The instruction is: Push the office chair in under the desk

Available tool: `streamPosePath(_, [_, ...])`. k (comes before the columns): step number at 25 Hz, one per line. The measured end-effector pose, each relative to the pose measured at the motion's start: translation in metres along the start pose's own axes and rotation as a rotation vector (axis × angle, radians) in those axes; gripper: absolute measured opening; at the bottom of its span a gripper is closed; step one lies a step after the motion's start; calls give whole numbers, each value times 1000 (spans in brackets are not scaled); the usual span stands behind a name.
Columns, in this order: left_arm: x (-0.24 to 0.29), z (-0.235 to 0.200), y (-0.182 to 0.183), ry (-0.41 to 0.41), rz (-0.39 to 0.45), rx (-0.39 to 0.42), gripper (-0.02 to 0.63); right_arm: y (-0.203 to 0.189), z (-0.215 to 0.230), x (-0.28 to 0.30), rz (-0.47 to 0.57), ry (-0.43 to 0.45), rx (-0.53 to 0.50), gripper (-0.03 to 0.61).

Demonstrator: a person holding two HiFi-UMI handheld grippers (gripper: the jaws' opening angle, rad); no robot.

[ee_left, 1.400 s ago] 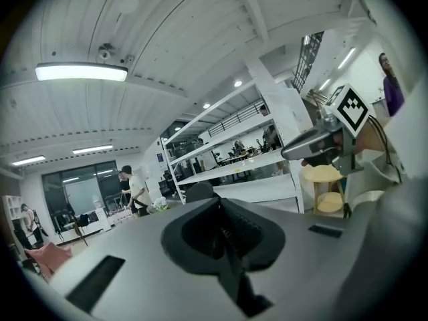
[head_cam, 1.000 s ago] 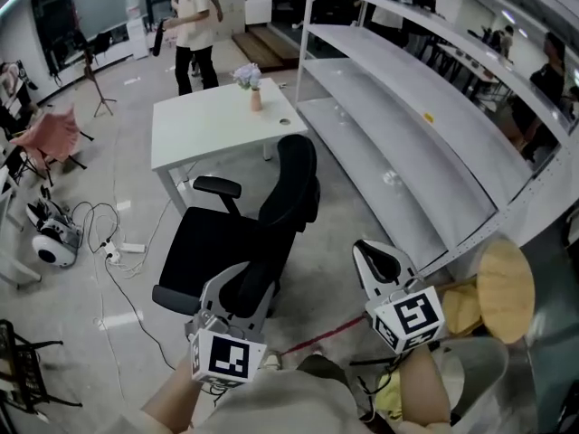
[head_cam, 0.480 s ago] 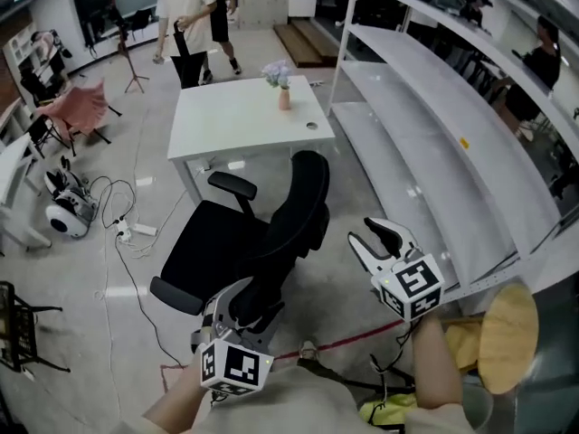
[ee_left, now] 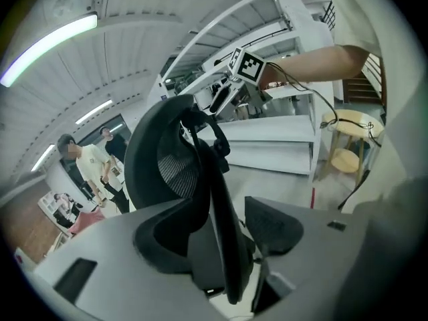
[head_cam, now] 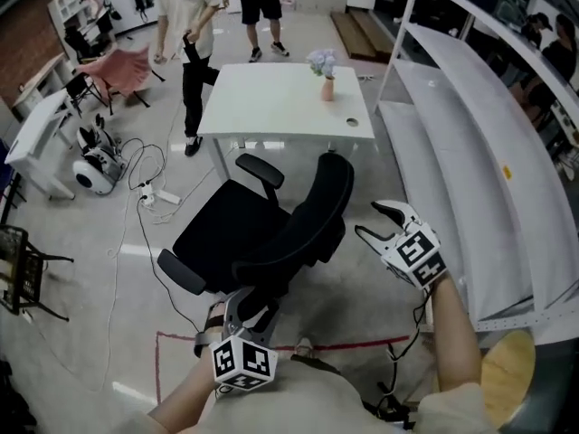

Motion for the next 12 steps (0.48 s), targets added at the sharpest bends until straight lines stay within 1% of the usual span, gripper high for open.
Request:
streamPosePath(2, [8, -1, -5, 32, -48, -3, 233, -7, 2, 18, -15, 54, -59, 249])
streamPosePath(4, [14, -1, -8, 47, -67, -6, 216, -15, 3, 35, -40, 110, -120, 250])
streamPosePath(6, [19, 2, -7, 41, -73, -14, 201, -20, 3, 51, -50, 156, -173, 251])
streamPosePath(9, [22, 6, -8, 11, -79, -41, 122, -21, 3, 70, -44, 204, -235, 263])
streamPosePath(12, [21, 5, -10, 5, -50, -93, 107, -18, 5, 86, -47, 245, -290, 277])
Point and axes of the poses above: the fingertips, and each gripper's own axes: x forward along the fingers, z to its right, y out of its top, the point moved 9 cm from there along -x, backward along the fingers, and after that the axes turned 14 degrees about -y, right-handed, at the moved point
